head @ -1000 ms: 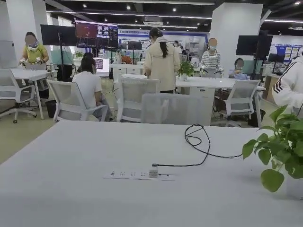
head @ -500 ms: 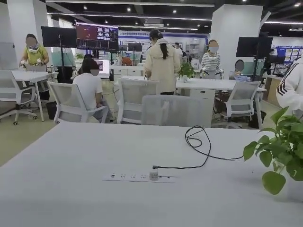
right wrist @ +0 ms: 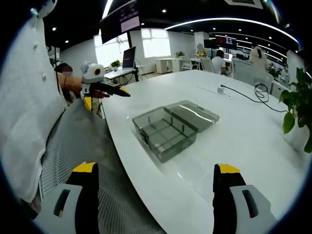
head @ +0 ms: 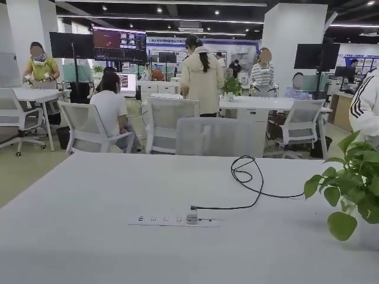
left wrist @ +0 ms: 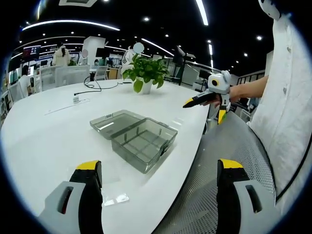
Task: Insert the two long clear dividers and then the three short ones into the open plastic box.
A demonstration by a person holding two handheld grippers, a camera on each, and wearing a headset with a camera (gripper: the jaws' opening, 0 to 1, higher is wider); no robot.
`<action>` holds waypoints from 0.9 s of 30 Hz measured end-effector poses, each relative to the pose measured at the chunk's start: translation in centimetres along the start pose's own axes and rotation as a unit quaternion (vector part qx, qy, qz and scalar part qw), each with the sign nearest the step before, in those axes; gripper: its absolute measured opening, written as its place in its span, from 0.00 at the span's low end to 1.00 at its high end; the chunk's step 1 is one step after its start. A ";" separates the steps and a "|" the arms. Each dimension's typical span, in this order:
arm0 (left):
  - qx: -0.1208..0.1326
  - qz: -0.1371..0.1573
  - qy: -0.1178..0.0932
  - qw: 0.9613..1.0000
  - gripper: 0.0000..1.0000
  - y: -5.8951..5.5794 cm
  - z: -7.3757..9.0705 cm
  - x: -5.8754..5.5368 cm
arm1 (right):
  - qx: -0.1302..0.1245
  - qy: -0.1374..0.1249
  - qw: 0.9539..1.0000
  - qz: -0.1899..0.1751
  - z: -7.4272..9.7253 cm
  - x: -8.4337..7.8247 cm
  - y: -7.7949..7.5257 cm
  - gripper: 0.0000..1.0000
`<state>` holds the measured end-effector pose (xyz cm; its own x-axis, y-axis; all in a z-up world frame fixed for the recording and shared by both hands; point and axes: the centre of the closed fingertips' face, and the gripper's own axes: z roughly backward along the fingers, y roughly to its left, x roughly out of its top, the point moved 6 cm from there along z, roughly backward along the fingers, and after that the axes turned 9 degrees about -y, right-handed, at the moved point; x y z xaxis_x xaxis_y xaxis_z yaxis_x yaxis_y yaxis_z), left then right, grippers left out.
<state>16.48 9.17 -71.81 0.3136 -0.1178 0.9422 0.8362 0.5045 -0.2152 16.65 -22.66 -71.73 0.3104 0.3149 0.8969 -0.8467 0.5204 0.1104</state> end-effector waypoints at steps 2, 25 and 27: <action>0.000 0.001 0.000 1.000 1.00 0.1 0.0 0.0 | 0.000 -0.001 1.000 -0.002 0.0 0.0 0.0 0.99; 0.020 0.007 0.011 1.000 1.00 1.1 0.3 0.2 | -0.001 -0.003 1.000 -0.007 -0.2 -0.1 0.3 0.98; 0.026 0.006 0.011 1.000 1.00 1.6 0.5 0.4 | -0.002 -0.004 1.000 -0.008 -0.3 -0.1 0.3 0.98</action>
<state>17.74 10.34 -71.67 0.3329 -0.1299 0.9340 0.8085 0.5490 -0.2118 16.49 -22.31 -71.86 0.3200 0.3000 0.8987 -0.8405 0.5277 0.1231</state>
